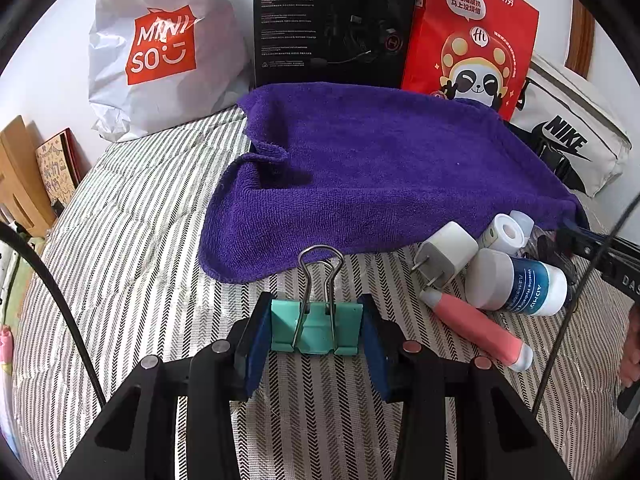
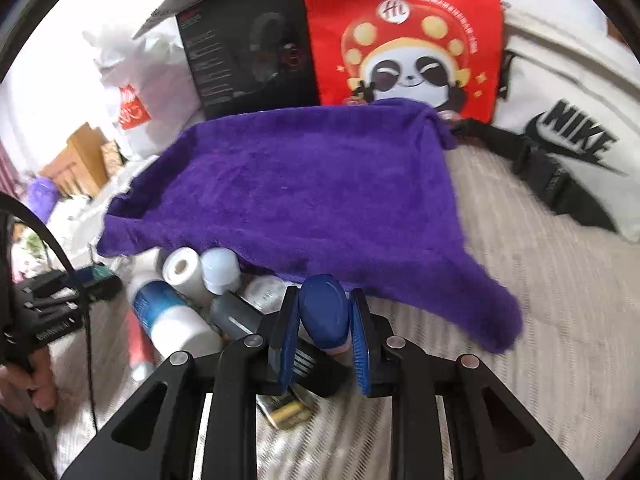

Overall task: Organize rigid objects
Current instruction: 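Carry the clip onto the purple towel with the left gripper while the right gripper places the bottle there, then open both grippers and lift away, then grasp the pink marker with the left gripper, then grasp the black tube with the right gripper while the left gripper holds the pink marker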

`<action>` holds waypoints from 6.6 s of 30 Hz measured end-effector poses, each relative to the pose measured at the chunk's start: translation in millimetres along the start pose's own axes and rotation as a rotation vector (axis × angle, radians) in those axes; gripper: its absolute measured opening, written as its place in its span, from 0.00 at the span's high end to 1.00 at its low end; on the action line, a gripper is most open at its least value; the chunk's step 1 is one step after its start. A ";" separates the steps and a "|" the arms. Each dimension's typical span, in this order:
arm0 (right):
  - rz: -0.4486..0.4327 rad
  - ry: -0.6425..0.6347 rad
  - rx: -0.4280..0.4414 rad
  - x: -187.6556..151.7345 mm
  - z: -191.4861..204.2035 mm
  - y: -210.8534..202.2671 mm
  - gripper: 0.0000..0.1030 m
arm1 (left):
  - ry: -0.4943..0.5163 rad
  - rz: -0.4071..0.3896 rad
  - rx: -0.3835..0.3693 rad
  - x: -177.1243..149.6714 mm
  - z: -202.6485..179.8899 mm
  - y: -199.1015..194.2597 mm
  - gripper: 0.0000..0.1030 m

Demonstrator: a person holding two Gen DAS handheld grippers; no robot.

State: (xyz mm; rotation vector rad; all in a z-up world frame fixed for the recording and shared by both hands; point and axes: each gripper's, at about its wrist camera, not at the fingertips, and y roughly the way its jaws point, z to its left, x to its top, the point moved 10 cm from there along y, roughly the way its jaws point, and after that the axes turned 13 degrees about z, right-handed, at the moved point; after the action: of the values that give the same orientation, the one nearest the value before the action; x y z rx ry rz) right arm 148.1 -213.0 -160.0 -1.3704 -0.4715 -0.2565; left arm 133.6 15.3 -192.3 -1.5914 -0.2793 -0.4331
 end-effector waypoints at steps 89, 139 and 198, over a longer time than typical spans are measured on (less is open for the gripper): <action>0.159 -0.048 -0.053 157.3 -39.7 89.4 0.49 | 0.115 0.201 -0.015 185.4 -42.3 96.2 0.54; 0.019 0.049 -0.049 -31.8 -3.4 -86.9 0.36 | 0.072 0.287 -0.072 7.5 -87.3 -5.7 0.27; 0.171 -0.045 -0.009 -46.2 -15.8 -14.1 0.77 | 0.225 0.145 -0.056 13.2 -66.0 -25.3 0.83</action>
State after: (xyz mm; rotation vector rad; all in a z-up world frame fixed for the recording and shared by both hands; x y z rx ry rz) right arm 103.9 -235.6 -171.1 -1.4186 -0.3883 -0.0884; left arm 127.5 -49.5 -161.9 -1.5891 0.0196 -0.5063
